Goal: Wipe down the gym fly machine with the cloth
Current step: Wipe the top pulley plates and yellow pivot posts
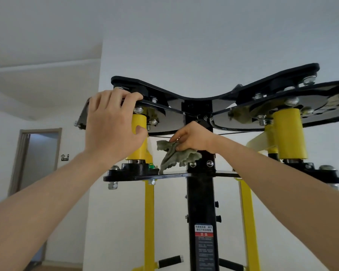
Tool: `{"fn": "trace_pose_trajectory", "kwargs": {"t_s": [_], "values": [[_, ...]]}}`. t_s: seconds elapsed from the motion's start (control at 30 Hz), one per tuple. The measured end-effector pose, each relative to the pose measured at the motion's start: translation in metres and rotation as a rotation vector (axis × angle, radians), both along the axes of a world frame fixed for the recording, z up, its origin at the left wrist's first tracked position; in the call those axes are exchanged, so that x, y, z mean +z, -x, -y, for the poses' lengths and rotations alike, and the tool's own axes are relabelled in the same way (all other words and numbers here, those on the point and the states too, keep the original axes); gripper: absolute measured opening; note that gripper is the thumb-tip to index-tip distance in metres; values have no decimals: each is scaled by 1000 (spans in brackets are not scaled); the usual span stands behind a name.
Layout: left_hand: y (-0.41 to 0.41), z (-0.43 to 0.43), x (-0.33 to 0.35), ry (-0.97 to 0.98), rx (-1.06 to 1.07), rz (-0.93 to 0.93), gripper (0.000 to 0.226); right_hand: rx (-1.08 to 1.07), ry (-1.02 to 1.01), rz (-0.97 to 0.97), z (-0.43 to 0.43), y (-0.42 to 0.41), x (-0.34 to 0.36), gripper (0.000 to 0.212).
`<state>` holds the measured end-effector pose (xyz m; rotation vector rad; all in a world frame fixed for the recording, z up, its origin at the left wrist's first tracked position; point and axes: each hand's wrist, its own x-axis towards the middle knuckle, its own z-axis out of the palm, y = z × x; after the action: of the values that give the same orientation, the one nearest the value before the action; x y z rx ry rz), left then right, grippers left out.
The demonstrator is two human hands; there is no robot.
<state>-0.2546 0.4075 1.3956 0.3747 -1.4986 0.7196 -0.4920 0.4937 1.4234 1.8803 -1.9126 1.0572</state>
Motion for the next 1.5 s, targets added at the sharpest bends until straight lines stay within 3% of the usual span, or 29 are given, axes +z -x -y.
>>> {"fn": "trace_pose_trajectory", "kwargs": {"t_s": [0.33,0.57,0.67,0.93,1.1,1.37,1.5], "values": [[0,1,0,0,4,5,61,190,-213,-178,-5,-31,-18,30],[-1,1,1,2,-25,13,59,-10,-344,-349,-27,-7,-14,30],[0,1,0,6,-37,8,59,-67,-375,-239,-38,10,-12,29],[-1,-2,-1,6,-55,6,58,127,-346,33,-26,3,-25,29],[-3,-1,-1,11,-48,25,59,140,-250,-10,-14,-8,-28,29],[-3,-1,-1,0,-54,26,59,-81,-306,-19,-27,12,-22,27],[-4,-2,-1,-6,-44,34,60,-43,-329,0,-22,9,-22,22]]}}
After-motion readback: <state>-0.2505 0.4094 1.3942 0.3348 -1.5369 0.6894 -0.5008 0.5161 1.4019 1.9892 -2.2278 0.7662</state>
